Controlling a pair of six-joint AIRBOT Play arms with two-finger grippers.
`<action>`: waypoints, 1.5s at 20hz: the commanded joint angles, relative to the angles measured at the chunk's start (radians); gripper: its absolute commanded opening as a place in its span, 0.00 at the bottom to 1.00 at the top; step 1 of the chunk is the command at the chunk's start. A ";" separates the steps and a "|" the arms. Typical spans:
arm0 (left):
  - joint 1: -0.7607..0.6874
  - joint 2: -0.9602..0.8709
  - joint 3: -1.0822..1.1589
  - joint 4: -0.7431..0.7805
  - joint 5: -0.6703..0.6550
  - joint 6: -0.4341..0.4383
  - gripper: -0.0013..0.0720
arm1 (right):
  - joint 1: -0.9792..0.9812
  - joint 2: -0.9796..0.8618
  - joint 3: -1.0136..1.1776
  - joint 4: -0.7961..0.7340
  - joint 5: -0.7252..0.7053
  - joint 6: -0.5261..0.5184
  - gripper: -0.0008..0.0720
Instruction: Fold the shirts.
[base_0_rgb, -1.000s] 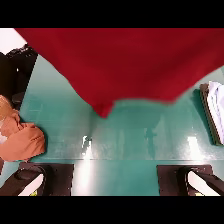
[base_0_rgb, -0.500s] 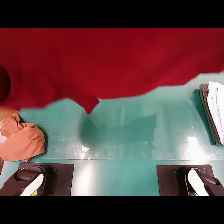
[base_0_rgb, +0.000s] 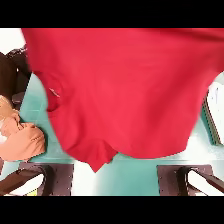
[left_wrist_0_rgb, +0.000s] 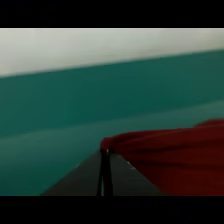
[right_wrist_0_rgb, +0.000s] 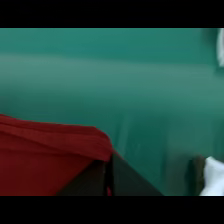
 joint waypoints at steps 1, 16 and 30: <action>0.001 -0.234 -0.058 0.029 -0.059 -0.007 0.05 | 0.100 -0.220 -0.090 -0.038 -0.013 0.000 0.03; 0.008 -0.579 -0.021 0.063 -0.009 -0.014 0.60 | 0.183 -0.634 0.202 -0.029 -0.089 0.018 0.37; 0.290 -0.070 -0.735 -0.133 -0.269 0.027 0.60 | -0.023 -0.115 -0.567 0.245 0.034 -0.108 0.60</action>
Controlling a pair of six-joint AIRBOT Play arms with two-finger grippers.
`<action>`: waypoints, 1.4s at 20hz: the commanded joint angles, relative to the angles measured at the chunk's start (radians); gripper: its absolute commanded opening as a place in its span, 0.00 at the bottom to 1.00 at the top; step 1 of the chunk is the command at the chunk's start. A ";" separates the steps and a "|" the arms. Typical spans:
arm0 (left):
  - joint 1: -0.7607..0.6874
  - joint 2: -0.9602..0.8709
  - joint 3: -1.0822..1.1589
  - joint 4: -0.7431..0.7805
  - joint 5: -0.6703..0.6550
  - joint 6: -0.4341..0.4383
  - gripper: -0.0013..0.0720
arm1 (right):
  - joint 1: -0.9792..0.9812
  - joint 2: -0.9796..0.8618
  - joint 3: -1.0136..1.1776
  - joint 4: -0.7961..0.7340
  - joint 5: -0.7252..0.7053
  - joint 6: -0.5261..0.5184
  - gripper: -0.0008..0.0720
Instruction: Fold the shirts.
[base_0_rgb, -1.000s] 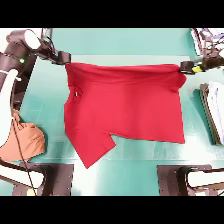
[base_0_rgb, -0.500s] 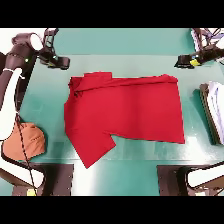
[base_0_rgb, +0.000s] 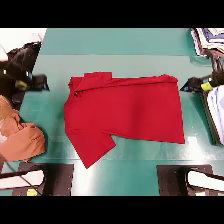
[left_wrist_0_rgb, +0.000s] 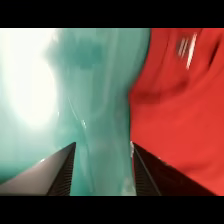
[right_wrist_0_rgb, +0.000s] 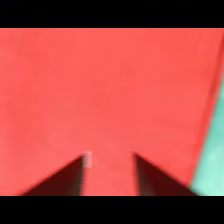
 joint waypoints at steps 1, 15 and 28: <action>0.021 0.201 -0.383 -0.096 0.075 0.012 0.61 | -0.045 0.129 -0.202 0.117 -0.017 -0.030 0.75; 0.021 0.307 -0.860 -0.458 0.301 0.121 0.60 | -0.052 0.319 -0.300 0.108 -0.040 -0.029 0.74; 0.021 0.355 -0.692 -0.454 0.294 0.169 0.05 | -0.403 0.319 -0.663 -0.146 0.044 0.006 0.67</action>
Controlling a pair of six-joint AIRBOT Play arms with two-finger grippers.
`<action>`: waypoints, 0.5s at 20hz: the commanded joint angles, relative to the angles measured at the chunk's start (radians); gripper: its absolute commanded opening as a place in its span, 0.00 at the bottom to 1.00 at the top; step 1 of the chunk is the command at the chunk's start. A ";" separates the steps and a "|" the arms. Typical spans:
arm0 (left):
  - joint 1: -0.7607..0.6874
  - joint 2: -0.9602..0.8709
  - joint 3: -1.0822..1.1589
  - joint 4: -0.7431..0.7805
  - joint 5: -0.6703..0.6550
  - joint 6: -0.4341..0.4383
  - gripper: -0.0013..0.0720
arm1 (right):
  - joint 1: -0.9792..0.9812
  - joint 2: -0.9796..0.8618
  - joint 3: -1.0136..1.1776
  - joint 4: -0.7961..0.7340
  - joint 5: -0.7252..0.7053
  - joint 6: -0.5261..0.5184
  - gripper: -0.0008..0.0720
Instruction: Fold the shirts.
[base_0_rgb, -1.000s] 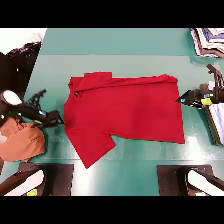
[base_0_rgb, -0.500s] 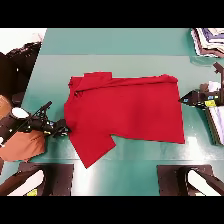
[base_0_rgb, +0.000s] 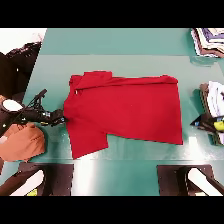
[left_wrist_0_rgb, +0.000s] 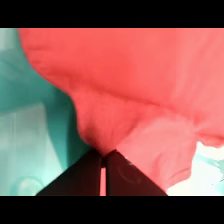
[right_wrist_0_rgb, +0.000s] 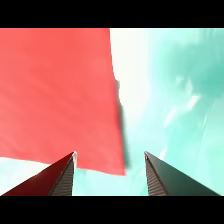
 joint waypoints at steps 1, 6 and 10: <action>0.000 0.014 0.024 0.000 -0.002 0.014 0.05 | -0.051 0.001 -0.178 -0.030 -0.053 0.005 0.67; 0.000 0.014 0.024 0.000 0.000 0.014 0.05 | 0.012 0.001 -0.285 -0.029 -0.116 0.005 0.61; 0.000 0.014 0.024 0.000 -0.001 0.013 0.05 | 0.083 0.001 -0.286 0.006 -0.129 0.005 0.60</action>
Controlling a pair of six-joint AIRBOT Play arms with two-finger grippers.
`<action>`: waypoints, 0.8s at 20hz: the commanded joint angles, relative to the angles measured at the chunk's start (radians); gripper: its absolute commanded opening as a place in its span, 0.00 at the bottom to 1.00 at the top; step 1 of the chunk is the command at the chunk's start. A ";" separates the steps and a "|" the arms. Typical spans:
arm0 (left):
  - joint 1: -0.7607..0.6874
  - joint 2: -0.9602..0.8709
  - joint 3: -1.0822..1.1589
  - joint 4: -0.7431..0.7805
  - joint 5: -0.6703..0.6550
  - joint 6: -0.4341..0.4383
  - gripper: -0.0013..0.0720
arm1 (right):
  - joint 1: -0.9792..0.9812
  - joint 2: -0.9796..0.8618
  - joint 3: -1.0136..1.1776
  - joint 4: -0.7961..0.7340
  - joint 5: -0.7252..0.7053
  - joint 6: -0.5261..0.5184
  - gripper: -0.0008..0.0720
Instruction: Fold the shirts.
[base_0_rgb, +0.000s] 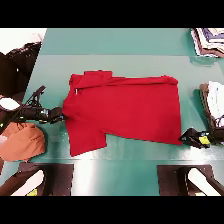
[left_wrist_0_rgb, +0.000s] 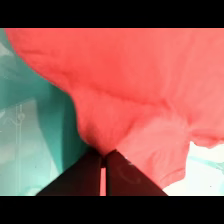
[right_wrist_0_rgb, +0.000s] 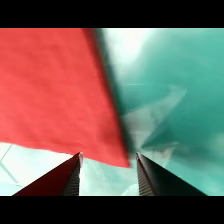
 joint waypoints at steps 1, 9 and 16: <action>0.000 0.001 0.001 0.000 0.000 0.001 0.05 | 0.055 -0.003 -0.021 0.021 -0.044 -0.002 0.59; 0.000 0.045 0.024 0.003 -0.025 -0.002 0.05 | 0.163 -0.002 0.039 0.023 0.015 -0.002 0.03; 0.000 0.192 0.579 0.018 -0.085 -0.053 0.05 | 0.284 0.119 0.690 0.021 -0.021 0.046 0.03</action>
